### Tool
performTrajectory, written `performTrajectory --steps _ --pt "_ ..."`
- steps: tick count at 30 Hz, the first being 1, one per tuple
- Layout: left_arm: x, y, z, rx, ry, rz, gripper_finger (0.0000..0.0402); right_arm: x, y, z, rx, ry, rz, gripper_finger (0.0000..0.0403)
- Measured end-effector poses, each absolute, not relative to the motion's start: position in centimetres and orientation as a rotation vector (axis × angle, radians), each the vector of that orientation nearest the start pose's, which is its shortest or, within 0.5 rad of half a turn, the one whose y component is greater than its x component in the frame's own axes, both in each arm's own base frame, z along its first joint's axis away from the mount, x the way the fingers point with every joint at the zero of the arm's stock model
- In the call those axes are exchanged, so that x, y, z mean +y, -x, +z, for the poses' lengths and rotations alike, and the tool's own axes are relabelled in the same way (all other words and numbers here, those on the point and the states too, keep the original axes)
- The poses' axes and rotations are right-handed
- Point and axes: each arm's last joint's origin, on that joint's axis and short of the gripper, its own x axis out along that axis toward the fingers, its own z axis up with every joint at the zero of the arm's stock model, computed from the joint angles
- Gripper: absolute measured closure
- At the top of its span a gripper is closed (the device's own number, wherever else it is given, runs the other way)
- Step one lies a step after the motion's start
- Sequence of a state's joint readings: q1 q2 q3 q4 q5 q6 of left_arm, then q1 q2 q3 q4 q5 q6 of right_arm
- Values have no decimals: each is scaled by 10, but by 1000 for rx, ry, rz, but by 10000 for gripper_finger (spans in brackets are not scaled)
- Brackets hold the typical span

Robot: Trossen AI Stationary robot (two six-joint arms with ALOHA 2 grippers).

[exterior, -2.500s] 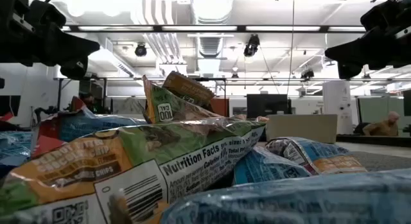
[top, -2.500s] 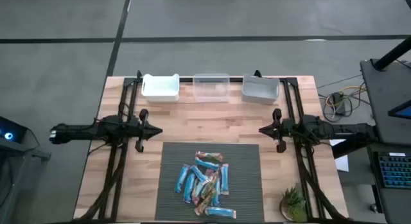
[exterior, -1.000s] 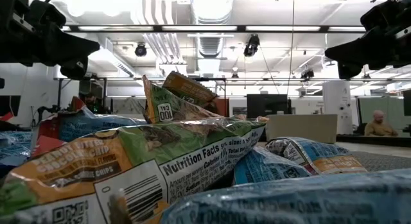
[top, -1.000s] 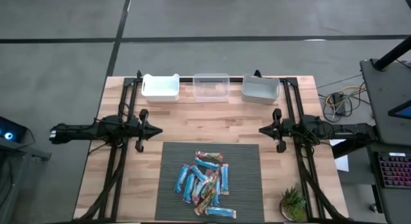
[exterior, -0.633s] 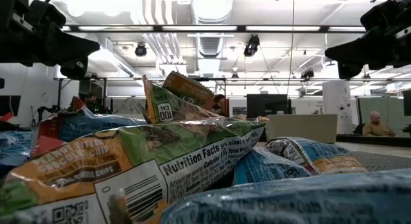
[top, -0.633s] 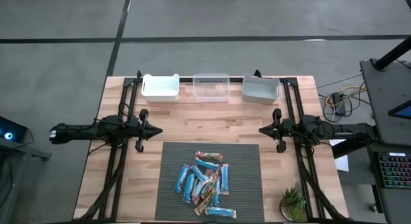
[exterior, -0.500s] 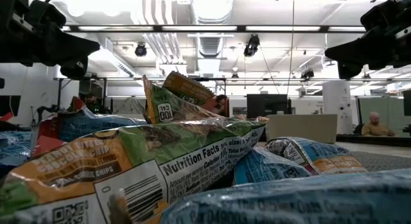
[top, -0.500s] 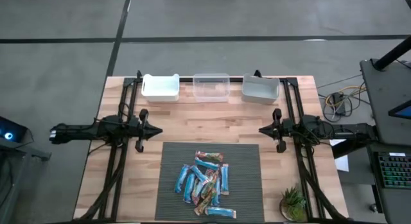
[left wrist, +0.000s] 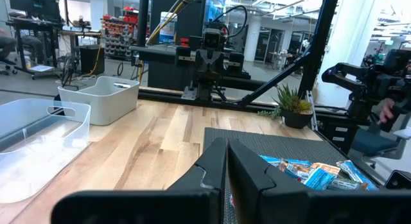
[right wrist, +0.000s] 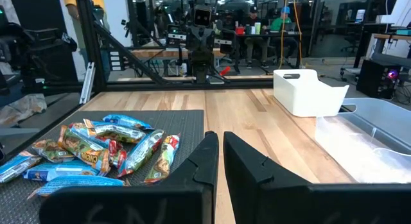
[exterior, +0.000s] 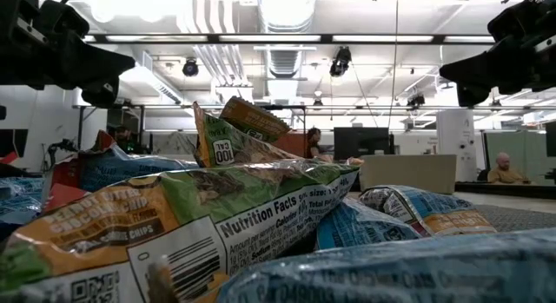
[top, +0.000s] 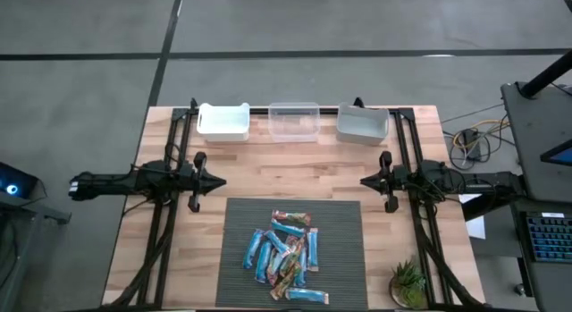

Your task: Pick and place Granola Bars by type

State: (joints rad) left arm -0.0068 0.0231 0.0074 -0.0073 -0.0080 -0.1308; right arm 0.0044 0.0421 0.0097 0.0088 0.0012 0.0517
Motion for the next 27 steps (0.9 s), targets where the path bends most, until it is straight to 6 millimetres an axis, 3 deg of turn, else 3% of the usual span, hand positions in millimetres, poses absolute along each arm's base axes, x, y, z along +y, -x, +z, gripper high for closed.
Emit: performTrajectory --steps 22,27 --pt "0 -98 176 -84 143 20 402 0 -100 165 14 -33 2 385" --pt "0 -98 181 -125 193 12 402 0 -100 173 -67 -70 4 385"
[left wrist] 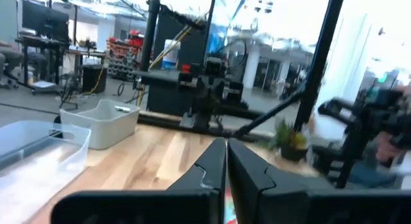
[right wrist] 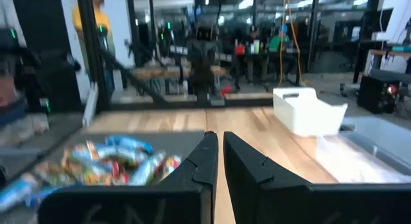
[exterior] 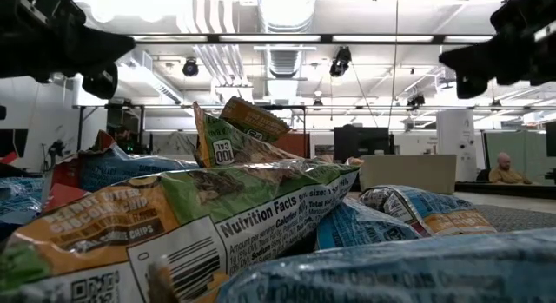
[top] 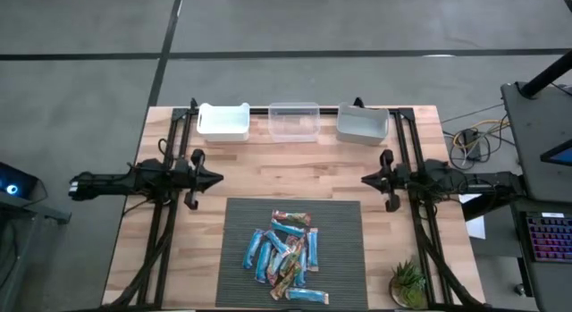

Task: Pick and place Granola Bars by type
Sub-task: Put the red granola bar into the white bin

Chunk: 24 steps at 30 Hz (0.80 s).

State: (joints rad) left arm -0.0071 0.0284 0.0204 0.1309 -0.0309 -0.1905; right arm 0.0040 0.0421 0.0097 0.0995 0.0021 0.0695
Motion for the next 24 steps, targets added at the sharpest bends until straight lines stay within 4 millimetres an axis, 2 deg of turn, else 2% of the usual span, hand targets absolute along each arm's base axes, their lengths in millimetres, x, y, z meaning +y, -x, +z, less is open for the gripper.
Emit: performTrajectory --steps 5,8,12,17,24 --pt "0 -97 185 -164 337 1 402 0 -98 184 -180 -140 -3 385" --pt "0 -97 186 -172 434 -4 402 -2 -97 187 -223 -245 -49 385" --pt "1 -95 192 -225 467 -19 402 -2 -97 190 -253 -300 -42 385" --pt "1 -89 216 -243 442 -19 402 -2 -96 194 -294 -306 -35 385" --pt "1 -78 261 -199 393 -3 402 -3 -93 205 -362 -370 -65 385"
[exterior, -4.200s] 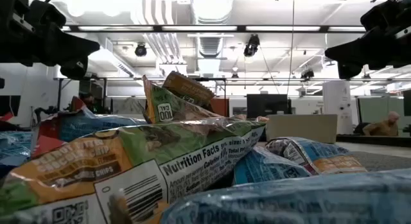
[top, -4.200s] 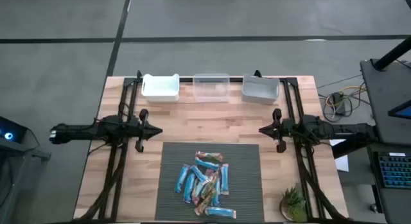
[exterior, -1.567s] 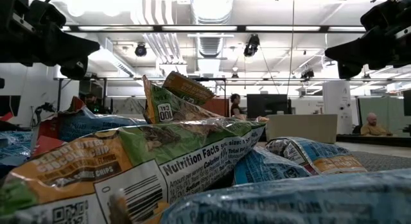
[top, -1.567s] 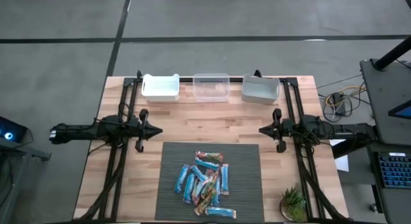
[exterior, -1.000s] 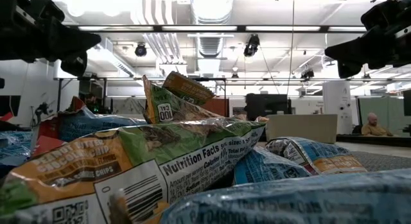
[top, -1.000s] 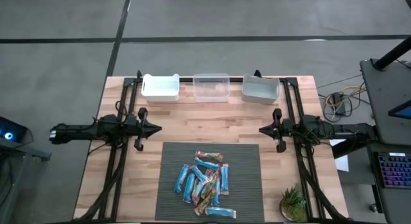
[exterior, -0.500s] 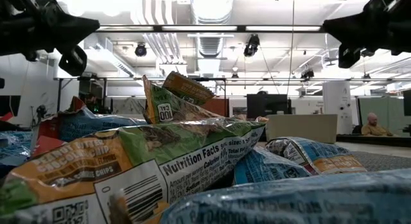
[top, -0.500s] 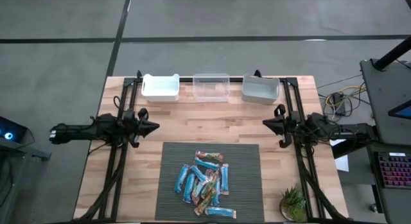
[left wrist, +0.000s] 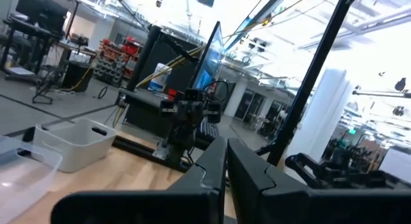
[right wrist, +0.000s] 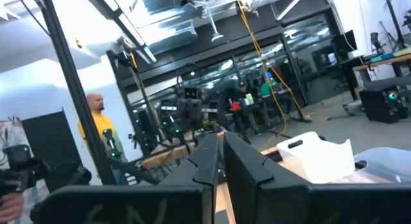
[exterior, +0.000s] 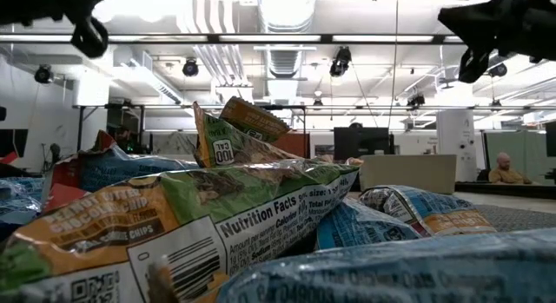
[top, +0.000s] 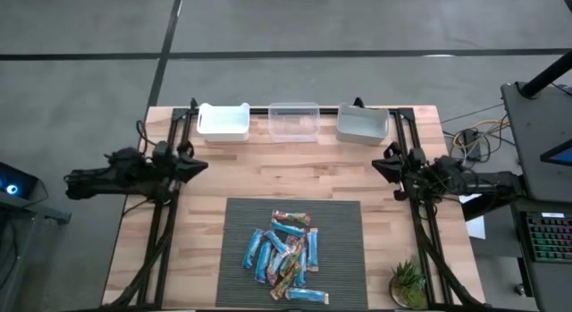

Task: Pick and place Granola Bars by type
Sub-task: Put the red granola bar into the white bin

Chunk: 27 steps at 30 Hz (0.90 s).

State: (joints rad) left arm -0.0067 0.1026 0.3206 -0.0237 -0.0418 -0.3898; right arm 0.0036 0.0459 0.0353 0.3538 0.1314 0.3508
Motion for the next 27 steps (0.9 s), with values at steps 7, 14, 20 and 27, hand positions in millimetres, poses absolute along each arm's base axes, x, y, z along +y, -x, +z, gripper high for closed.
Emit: performTrajectory --steps 7,14,20,27 --pt "1 -80 299 -118 358 16 402 -4 -88 243 -311 -366 -78 385" --pt "1 -94 329 -87 316 23 402 -4 -86 299 -198 -348 -99 385" --pt "0 -111 348 -58 321 27 402 -3 -96 340 -109 -342 -111 385" --pt "0 -125 372 -53 312 10 402 -2 -119 372 -32 -294 -70 385"
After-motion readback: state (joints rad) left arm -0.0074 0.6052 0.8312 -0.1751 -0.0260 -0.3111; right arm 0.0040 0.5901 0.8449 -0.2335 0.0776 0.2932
